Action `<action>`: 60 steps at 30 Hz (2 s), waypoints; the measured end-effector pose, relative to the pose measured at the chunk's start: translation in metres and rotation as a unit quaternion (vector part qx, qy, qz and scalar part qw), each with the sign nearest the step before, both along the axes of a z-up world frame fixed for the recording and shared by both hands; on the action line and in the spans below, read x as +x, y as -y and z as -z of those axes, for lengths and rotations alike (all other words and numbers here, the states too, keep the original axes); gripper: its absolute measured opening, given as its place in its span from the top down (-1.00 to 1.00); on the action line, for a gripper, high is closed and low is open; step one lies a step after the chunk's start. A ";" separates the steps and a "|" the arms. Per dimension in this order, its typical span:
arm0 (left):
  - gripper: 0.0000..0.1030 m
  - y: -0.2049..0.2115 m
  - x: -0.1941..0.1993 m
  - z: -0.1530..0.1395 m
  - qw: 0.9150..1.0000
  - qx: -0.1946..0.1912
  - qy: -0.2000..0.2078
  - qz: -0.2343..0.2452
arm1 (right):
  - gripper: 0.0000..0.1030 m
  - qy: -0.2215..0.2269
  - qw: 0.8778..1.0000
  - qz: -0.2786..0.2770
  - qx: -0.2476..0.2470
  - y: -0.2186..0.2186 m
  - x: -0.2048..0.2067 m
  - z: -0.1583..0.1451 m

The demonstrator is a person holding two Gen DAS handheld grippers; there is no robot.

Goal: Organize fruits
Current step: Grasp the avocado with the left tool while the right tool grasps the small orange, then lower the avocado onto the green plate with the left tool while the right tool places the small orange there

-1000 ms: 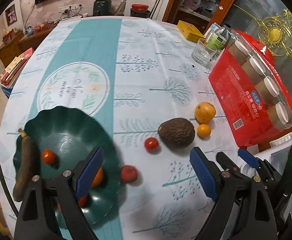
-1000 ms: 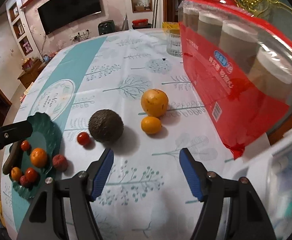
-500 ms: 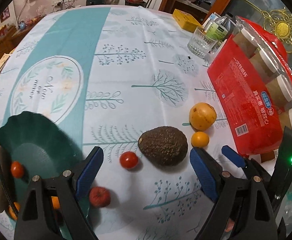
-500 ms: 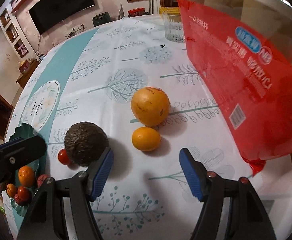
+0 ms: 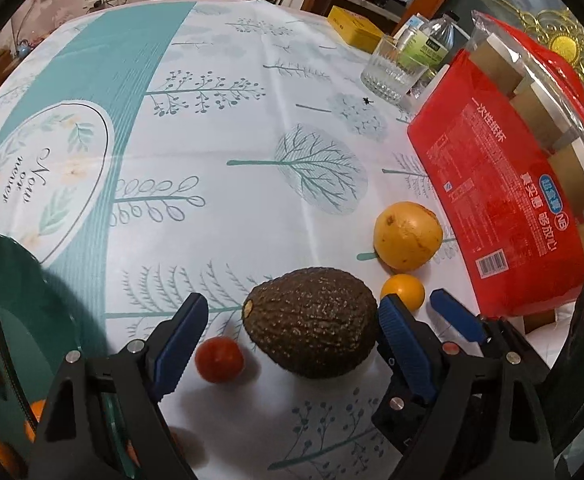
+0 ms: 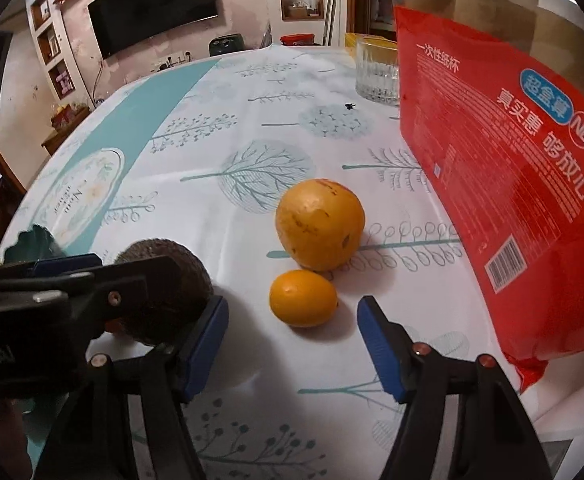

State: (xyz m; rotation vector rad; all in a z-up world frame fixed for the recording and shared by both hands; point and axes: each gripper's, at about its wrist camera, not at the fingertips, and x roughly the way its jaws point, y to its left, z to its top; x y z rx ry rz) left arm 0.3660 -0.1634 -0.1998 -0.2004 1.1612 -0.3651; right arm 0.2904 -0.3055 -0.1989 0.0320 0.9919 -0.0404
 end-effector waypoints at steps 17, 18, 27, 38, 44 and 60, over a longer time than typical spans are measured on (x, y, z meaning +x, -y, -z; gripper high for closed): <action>-0.45 0.010 -0.001 0.014 1.000 -0.015 -0.014 0.005 | 0.26 0.020 1.000 -0.004 0.012 0.004 -0.002 0.007; -0.45 0.010 -0.001 0.014 1.000 -0.015 -0.014 0.004 | 0.26 0.019 1.000 -0.004 0.013 0.005 -0.002 0.008; -0.44 -0.006 -0.002 0.008 0.999 -0.026 -0.019 -0.026 | 0.27 0.022 1.000 -0.007 0.021 0.001 -0.005 0.003; -0.44 -0.051 -0.022 -0.027 0.996 -0.051 0.007 -0.068 | 0.27 0.027 0.999 -0.034 0.029 -0.023 -0.015 -0.015; -0.44 -0.083 -0.043 -0.048 0.994 -0.054 0.027 -0.093 | 0.27 0.040 0.997 -0.058 0.024 -0.043 -0.028 -0.032; -0.44 -0.170 -0.101 -0.072 0.989 -0.037 0.044 -0.138 | 0.27 0.049 0.990 -0.131 0.024 -0.128 -0.071 -0.057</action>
